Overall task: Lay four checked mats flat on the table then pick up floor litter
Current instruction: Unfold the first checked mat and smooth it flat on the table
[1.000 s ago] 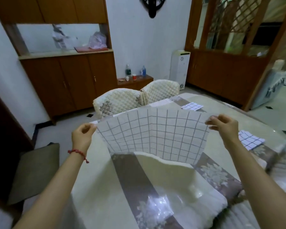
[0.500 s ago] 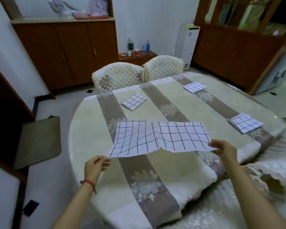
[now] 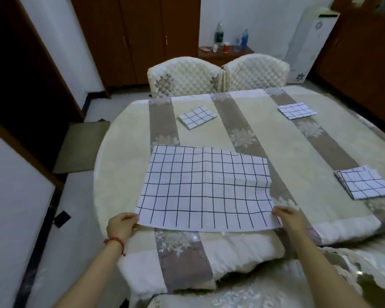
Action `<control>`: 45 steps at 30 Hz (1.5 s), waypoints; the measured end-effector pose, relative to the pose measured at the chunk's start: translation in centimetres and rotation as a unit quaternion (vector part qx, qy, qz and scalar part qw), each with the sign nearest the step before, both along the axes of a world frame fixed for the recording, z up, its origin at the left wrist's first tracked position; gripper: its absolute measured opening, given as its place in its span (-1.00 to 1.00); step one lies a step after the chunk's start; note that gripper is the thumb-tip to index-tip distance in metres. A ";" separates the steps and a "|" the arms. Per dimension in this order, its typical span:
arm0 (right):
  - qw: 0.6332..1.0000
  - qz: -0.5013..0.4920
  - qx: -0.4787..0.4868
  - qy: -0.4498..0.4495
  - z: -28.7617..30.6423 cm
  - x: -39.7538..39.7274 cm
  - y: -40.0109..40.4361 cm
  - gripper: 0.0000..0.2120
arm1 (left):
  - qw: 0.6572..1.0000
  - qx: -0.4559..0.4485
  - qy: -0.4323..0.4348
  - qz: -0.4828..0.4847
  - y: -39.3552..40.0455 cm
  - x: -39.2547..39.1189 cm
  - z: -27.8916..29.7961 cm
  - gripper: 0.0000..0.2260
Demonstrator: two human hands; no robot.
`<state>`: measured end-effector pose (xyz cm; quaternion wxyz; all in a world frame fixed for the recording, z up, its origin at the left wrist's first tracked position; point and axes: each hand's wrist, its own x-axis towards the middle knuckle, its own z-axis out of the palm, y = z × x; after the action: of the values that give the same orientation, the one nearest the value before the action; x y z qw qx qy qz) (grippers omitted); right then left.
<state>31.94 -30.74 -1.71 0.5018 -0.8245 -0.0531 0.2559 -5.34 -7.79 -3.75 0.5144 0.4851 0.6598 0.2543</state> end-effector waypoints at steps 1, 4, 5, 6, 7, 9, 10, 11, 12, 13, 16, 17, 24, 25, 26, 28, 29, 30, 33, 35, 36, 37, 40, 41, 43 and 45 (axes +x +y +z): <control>1.000 0.009 -0.010 -0.009 -0.2 0.8 -0.1 -0.78 | 1.000 0.002 0.005 0.013 -0.8 0.3 -0.2 -0.94; 0.999 0.010 -0.022 -0.024 -0.5 2.7 -0.7 -0.77 | 0.999 -0.005 0.026 0.037 -3.0 1.2 -0.3 -0.87; 0.999 0.006 -0.025 -0.023 -0.5 3.2 -0.9 -0.76 | 0.998 -0.011 0.033 0.045 -3.8 1.5 -0.3 -0.85; 0.999 0.006 -0.030 -0.022 -0.5 3.5 -1.1 -0.76 | 0.998 -0.019 0.039 0.054 -4.6 1.8 -0.2 -0.83; 0.999 0.009 -0.035 -0.021 -0.5 3.8 -1.3 -0.75 | 0.997 -0.027 0.044 0.060 -5.3 2.0 -0.2 -0.81; 0.999 0.021 -0.033 -0.012 -0.5 4.4 -1.1 -0.69 | 0.996 -0.033 0.053 0.063 -6.3 2.2 -0.2 -0.75; 0.999 0.028 -0.034 -0.006 -0.4 4.6 -0.8 -0.65 | 0.996 -0.032 0.058 0.065 -6.6 2.2 -0.1 -0.72; 0.999 0.034 -0.040 -0.003 -0.4 4.8 -0.4 -0.63 | 0.995 -0.032 0.063 0.066 -6.7 2.1 -0.2 -0.69; 0.998 0.039 -0.047 -0.002 -0.4 4.9 -0.1 -0.62 | 0.995 -0.034 0.067 0.066 -6.7 2.0 -0.2 -0.66; 0.998 0.043 -0.052 -0.005 -0.4 5.1 0.2 -0.61 | 0.994 -0.037 0.071 0.068 -6.6 2.0 -0.3 -0.65; 0.996 0.052 -0.066 -0.025 -0.4 6.0 1.3 -0.62 | 0.992 -0.023 0.102 0.077 -5.3 2.3 -0.3 -0.67; 0.996 0.056 -0.070 -0.029 -0.5 6.5 1.6 -0.64 | 0.991 -0.013 0.115 0.069 -4.5 2.6 -0.3 -0.69; 0.996 0.043 -0.074 0.002 -1.2 10.0 5.8 -0.75 | 0.989 0.020 0.147 0.026 2.2 6.7 -0.2 -0.74; 0.996 0.043 -0.072 0.009 -1.3 10.5 6.7 -0.79 | 0.988 0.025 0.147 0.025 3.0 7.2 -0.4 -0.73; 0.996 0.045 -0.071 0.015 -1.3 10.9 7.5 -0.83 | 0.988 0.030 0.150 0.024 3.7 7.6 -0.6 -0.73; 0.996 0.051 -0.068 0.010 -1.5 11.7 9.3 -0.84 | 0.986 0.044 0.159 0.024 4.6 8.3 -0.9 -0.76; 0.996 0.056 -0.070 -0.001 -1.6 12.1 10.0 -0.84 | 0.985 0.051 0.162 0.022 4.9 8.5 -1.1 -0.78; 0.995 0.061 -0.073 -0.013 -1.7 12.3 10.6 -0.78 | 0.984 0.058 0.166 0.020 5.0 8.5 -1.2 -0.79; 0.993 0.083 -0.082 -0.034 -1.8 12.3 11.4 -0.67 | 0.981 0.076 0.174 0.026 4.4 8.2 -1.6 -0.82; 0.990 0.102 -0.081 -0.044 -1.7 11.9 11.1 -0.69 | 0.979 0.102 0.177 0.025 3.7 7.7 -1.7 -0.84; 0.990 0.108 -0.072 -0.057 -1.6 11.6 10.8 -0.73 | 0.978 0.118 0.173 0.023 3.3 7.6 -1.6 -0.85; 0.990 0.111 -0.052 -0.073 -1.4 11.4 10.3 -0.79 | 0.977 0.136 0.159 0.028 2.9 7.5 -1.7 -0.86; 0.990 0.093 0.015 -0.105 -1.3 10.4 8.8 -0.95 | 0.973 0.190 0.104 0.080 1.7 7.8 -1.6 -0.90; 0.991 0.079 0.017 -0.109 -1.4 10.1 8.3 -0.95 | 0.970 0.200 0.100 0.093 1.4 7.9 -1.7 -0.90; 0.992 0.064 -0.014 -0.110 -1.9 9.8 7.8 -0.92 | 0.971 0.187 0.120 0.089 0.9 7.8 -2.0 -0.90; 0.990 0.066 -0.053 -0.114 -2.4 9.7 7.8 -0.87 | 0.975 0.151 0.154 0.060 0.8 7.6 -2.4 -0.89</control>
<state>41.61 -22.90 -4.09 0.4298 -0.8685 -0.1512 0.1952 2.28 -6.95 -6.13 0.3114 0.5500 0.7128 0.3041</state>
